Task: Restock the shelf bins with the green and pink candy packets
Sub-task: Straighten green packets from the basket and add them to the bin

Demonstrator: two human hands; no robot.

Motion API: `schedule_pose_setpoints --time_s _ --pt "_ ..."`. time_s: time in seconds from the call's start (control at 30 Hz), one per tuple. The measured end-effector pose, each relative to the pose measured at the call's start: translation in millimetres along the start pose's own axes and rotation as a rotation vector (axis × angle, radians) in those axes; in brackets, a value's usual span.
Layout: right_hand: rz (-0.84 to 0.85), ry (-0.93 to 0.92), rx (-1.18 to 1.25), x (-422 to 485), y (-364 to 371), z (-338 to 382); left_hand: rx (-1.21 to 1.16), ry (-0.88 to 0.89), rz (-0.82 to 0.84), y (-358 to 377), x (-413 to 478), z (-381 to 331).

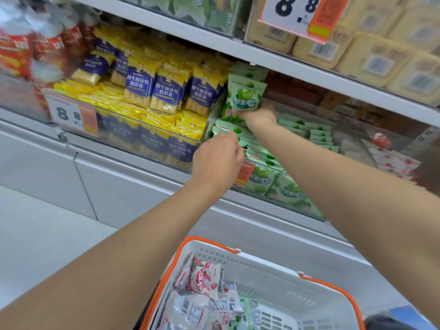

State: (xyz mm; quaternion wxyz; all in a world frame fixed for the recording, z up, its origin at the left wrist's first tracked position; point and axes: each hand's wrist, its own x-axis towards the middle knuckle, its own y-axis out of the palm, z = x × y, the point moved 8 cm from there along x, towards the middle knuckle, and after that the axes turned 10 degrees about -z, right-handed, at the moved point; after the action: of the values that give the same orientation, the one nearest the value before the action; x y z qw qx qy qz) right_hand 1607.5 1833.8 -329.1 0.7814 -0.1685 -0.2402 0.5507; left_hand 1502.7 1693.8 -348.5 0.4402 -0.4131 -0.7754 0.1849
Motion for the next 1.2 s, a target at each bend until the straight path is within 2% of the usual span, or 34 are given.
schedule_pose_setpoints --time_s 0.1,0.27,0.43,0.67,1.0,1.2 --pt "0.015 -0.033 -0.039 -3.5 4.7 0.9 0.007 -0.001 0.0 0.4 -0.4 0.1" --pt "-0.004 -0.015 0.031 0.6 6.1 1.6 0.01 0.005 0.005 -0.6 -0.3 0.0" --pt "-0.134 -0.026 0.063 6.7 4.1 -1.9 0.016 0.012 0.007 -0.9 -0.9 -0.3" --pt "-0.025 -0.215 -0.239 -1.4 21.4 2.9 0.037 0.013 -0.003 -0.9 -1.3 -2.0" --pt "0.059 -0.165 -0.093 0.7 8.4 0.7 0.024 0.022 -0.026 -0.4 -0.6 -1.8" --pt "0.012 -0.17 -0.041 2.0 -11.4 -1.9 0.025 0.038 -0.031 0.2 0.0 -2.4"
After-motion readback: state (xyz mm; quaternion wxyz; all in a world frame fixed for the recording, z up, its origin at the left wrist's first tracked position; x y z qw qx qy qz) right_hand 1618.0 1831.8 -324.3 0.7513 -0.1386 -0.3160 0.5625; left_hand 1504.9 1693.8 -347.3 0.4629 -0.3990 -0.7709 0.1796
